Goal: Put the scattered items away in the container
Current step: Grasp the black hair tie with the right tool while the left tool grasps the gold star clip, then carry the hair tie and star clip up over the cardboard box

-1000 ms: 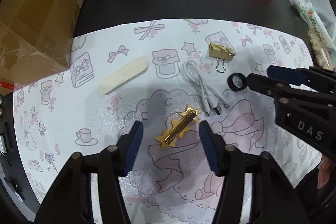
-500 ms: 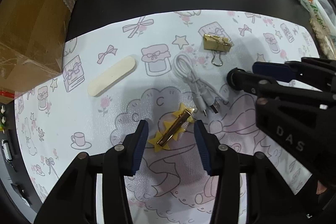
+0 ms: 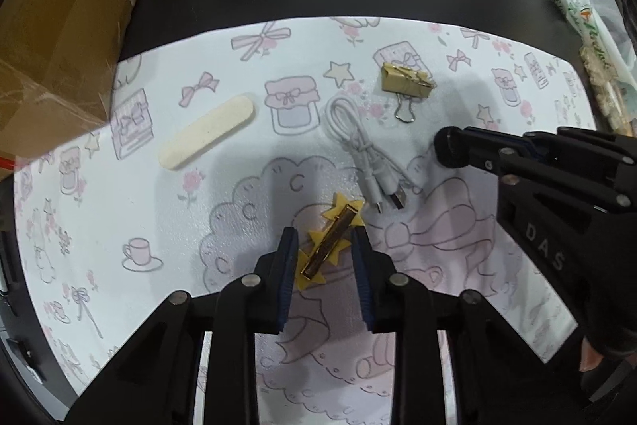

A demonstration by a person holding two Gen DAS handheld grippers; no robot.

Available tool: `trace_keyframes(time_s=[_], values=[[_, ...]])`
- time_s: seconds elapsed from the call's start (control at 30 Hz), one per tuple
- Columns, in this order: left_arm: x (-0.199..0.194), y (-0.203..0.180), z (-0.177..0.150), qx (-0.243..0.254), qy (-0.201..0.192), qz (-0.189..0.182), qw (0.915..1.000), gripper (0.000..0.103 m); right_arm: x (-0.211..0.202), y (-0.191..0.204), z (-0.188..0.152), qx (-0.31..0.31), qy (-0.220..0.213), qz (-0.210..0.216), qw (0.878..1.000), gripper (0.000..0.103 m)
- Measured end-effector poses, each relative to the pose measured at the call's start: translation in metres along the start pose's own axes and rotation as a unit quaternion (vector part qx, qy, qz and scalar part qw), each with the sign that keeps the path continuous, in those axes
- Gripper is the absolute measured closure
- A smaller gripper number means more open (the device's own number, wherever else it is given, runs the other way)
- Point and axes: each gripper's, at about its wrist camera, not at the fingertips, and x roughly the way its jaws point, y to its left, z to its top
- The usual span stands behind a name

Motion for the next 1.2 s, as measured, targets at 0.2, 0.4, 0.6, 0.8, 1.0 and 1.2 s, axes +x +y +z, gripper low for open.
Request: trace_keyframes(time_s=[0.2,0.4,0.6,0.8,1.0,1.2], values=[[-0.013,0.001,-0.012,0.001,-0.014,0.000,0.9999,0.076,-0.012,0.004,-0.004,0.002,-0.010,0.002,1.000,0.099],[-0.044,0.012,-0.009,-0.003,-0.031,-0.001,0.9995,0.076,-0.029,0.007,-0.005,0.003,-0.016,0.000,1.000,0.099],[-0.085,0.017,0.022,-0.006,-0.046,0.002,0.9989,0.076,-0.073,0.010,-0.013,0.007,-0.025,0.000,1.000,0.099],[-0.144,0.021,0.031,0.001,-0.083,0.004,0.9966,0.076,-0.127,0.010,-0.010,0.009,-0.048,0.000,0.999,0.099],[-0.184,0.027,0.035,0.004,-0.103,0.005,0.9947,0.076,-0.172,0.024,0.000,-0.005,-0.069,-0.002,0.998,0.099],[-0.208,0.033,0.040,-0.005,-0.114,0.001,0.9935,0.076,-0.202,0.036,0.013,-0.012,-0.078,-0.005,0.997,0.099]])
